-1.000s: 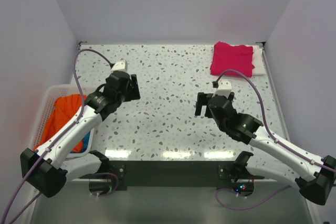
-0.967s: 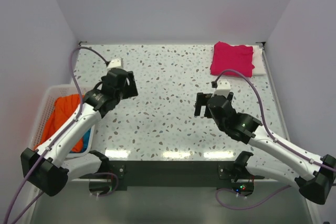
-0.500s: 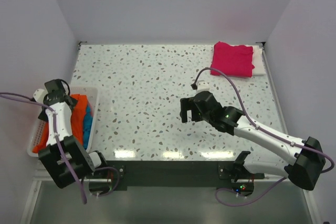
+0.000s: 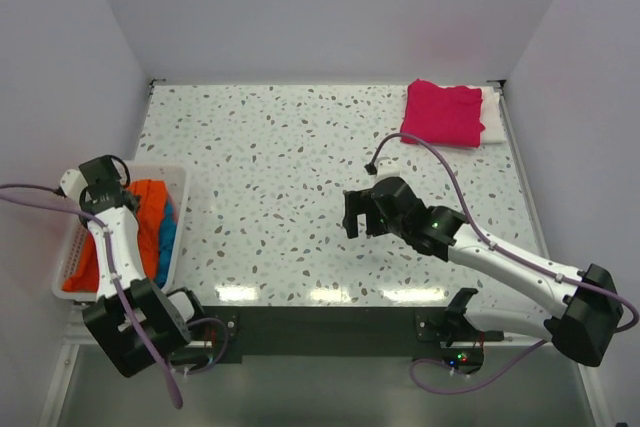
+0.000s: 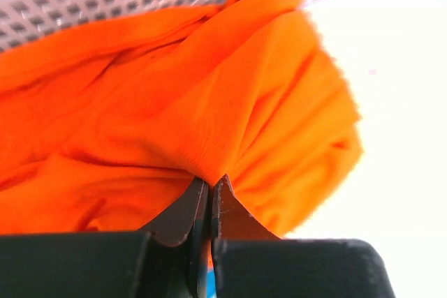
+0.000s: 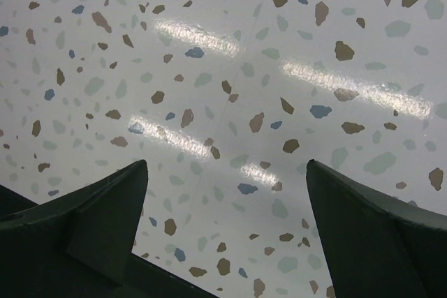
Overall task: Fold and stack the t-shirts
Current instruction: Grab the tshirt from the pile, then move the tshirt to the center of the board
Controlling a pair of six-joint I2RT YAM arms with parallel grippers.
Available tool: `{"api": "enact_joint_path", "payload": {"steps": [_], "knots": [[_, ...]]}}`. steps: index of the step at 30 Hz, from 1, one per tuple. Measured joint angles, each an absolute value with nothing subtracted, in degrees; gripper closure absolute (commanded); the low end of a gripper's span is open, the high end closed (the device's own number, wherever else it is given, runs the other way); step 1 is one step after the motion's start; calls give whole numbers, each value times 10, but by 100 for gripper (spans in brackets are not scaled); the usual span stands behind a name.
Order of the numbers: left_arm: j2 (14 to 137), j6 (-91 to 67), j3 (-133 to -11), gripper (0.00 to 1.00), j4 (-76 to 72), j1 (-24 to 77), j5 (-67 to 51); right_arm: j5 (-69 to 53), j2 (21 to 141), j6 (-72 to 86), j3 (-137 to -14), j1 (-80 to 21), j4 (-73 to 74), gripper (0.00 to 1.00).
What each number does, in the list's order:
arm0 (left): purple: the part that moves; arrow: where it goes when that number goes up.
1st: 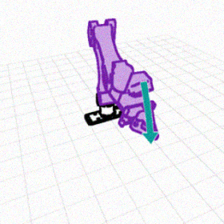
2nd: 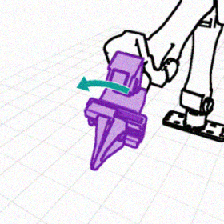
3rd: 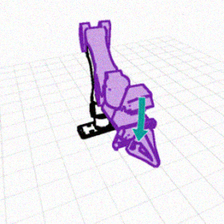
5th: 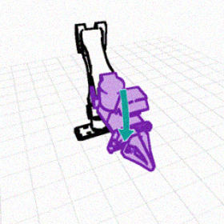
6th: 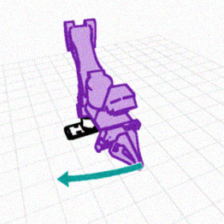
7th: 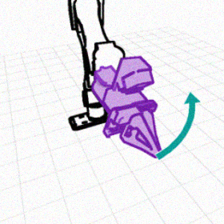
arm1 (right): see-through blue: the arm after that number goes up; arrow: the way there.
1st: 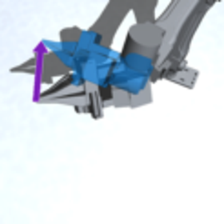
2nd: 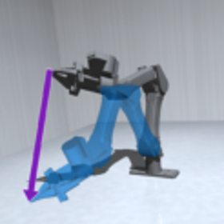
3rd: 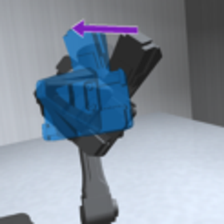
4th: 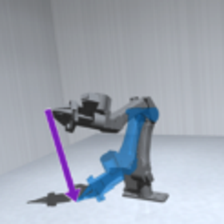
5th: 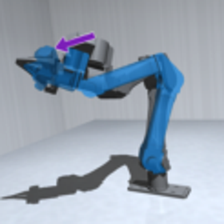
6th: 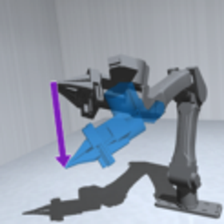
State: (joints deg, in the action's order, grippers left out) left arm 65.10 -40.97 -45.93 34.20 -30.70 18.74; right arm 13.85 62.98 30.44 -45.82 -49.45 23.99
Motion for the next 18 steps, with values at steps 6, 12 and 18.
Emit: {"api": "enact_joint_path", "payload": {"steps": [6,12,18], "knots": [[577,-385,-531,100,356,-306,142,137,629,304,-458,-495,238,1],[542,-375,-646,100,356,-255,68,135,629,298,-469,-495,238,1],[564,-372,-816,100,347,-98,24,138,621,288,-498,-495,237,1]]}}
